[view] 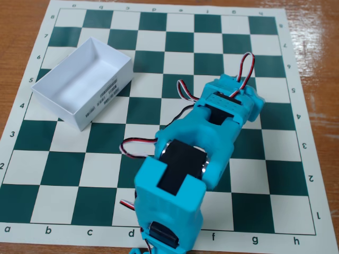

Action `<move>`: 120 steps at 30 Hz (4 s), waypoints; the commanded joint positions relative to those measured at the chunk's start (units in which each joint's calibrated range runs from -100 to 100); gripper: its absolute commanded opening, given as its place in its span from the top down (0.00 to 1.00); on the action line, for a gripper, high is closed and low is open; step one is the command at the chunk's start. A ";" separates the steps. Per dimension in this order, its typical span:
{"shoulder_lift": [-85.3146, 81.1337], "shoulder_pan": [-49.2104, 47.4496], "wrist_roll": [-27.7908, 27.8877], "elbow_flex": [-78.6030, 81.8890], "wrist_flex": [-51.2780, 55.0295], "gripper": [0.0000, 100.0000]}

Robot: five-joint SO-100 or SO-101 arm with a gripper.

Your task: Grab the toy horse and put it in the box.

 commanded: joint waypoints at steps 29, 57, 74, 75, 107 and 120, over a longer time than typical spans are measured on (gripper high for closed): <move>14.70 -1.77 1.01 -5.97 -12.02 0.78; -23.00 -16.98 0.76 21.97 -16.50 1.00; -35.65 -42.84 1.11 35.90 -32.78 1.00; -34.41 -43.55 1.11 34.26 -32.78 1.00; 0.72 -40.70 1.15 1.13 -30.54 1.00; 8.69 -43.70 1.15 -5.24 -31.20 1.00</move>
